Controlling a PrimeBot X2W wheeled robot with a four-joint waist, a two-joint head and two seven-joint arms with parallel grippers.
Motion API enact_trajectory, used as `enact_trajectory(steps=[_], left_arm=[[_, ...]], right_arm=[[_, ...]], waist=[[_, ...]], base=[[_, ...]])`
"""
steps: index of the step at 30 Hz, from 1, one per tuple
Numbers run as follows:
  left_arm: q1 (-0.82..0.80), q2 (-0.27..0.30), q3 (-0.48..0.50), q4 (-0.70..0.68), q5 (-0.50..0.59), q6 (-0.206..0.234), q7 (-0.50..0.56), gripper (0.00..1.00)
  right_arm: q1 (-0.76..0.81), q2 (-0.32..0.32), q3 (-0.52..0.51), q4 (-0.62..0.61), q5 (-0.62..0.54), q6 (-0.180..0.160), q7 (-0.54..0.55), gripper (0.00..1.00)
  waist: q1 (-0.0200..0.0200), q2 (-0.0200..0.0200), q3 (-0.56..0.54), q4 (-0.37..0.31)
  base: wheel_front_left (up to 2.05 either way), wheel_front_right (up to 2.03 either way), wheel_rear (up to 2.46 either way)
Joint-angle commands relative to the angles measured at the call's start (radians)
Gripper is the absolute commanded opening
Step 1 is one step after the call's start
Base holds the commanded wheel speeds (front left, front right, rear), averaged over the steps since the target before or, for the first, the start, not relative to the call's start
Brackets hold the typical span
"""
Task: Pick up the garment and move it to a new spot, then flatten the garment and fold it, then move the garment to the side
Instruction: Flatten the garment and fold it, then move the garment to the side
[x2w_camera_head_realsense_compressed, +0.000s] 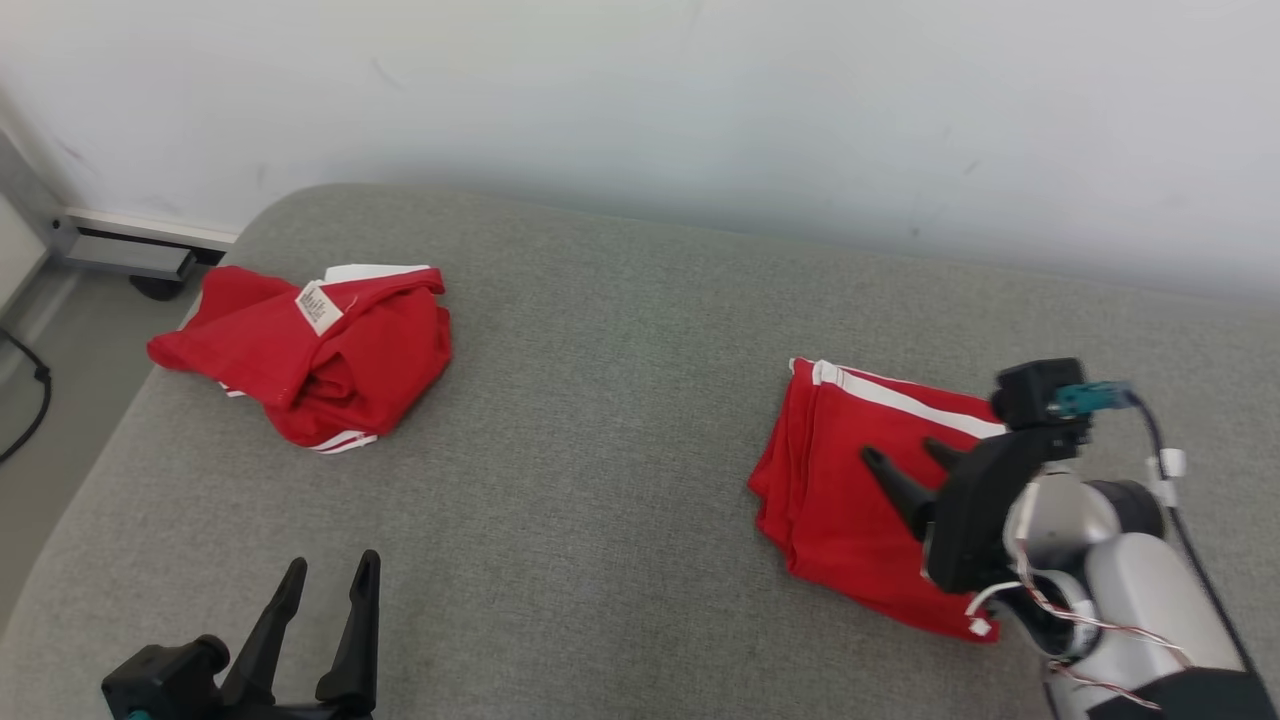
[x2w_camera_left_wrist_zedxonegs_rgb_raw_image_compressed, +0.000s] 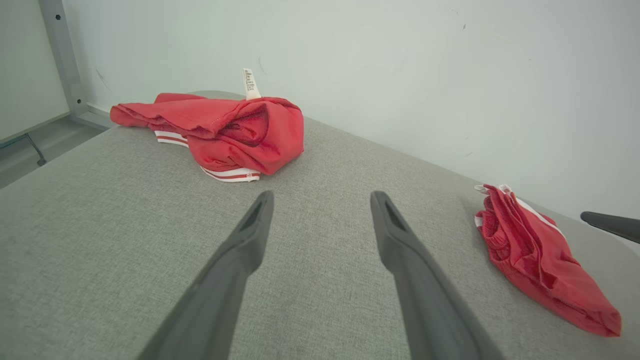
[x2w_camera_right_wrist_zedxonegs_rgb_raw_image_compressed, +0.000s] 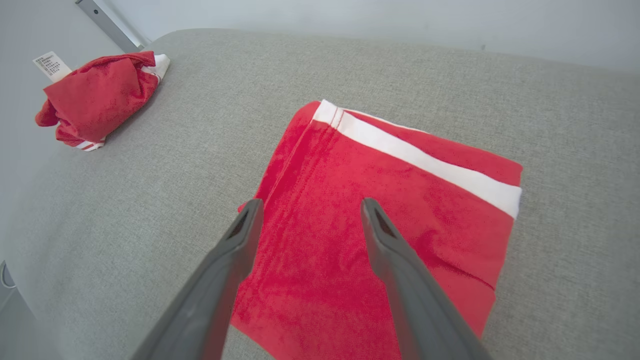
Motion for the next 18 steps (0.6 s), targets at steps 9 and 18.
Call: enact_trajectory(steps=[9, 18], left_arm=[[-0.025, 0.006, 0.003, 0.005, 0.004, -0.009, -0.007, 1.00], [-0.047, 0.001, -0.011, 0.011, 0.010, -0.018, -0.004, 1.00]], right_arm=[[0.078, -0.002, -0.173, -0.080, -0.027, -0.002, 0.080, 1.00], [0.071, -0.003, -0.230, 0.003, -0.007, -0.002, 0.045, 1.00]], waist=[[0.0000, 0.0000, 0.031, -0.036], [0.0000, 0.0000, 0.054, -0.027]], base=[[0.00, 0.00, 0.00], [0.00, 0.00, 0.00]])
